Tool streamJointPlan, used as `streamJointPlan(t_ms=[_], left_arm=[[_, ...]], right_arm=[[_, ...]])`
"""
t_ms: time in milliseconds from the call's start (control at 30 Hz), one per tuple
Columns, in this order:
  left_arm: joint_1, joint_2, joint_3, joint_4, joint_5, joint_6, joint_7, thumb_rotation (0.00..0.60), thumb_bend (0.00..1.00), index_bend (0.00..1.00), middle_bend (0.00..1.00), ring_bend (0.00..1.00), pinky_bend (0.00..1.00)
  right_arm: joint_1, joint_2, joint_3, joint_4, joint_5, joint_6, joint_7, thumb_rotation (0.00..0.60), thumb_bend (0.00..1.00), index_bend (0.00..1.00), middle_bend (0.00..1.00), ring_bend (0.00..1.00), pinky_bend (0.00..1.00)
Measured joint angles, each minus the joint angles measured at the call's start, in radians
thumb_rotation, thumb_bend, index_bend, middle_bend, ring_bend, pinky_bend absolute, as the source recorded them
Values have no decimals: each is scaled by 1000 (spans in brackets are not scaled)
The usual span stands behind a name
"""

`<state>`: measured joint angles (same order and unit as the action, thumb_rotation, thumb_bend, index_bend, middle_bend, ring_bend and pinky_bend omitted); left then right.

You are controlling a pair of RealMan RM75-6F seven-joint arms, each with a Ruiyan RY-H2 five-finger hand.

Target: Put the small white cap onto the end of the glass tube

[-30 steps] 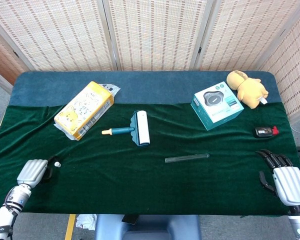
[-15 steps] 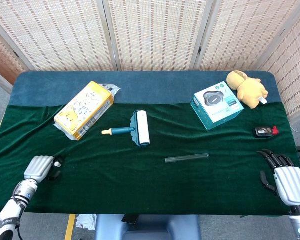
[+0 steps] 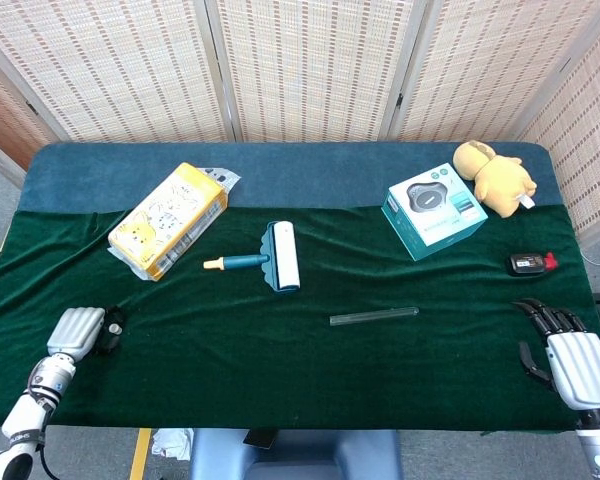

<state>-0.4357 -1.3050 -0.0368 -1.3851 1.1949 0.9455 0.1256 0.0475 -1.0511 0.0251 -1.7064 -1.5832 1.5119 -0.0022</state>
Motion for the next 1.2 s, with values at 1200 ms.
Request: streamJointPlan(t_ms=[1200], left_arm=[[22,-66,-14,103,40,37,-83,600,425,554,1000,879,735]], right_arm=[[1,5,-3,-21,-1,-5,-26,600,583,194,233,265,223]])
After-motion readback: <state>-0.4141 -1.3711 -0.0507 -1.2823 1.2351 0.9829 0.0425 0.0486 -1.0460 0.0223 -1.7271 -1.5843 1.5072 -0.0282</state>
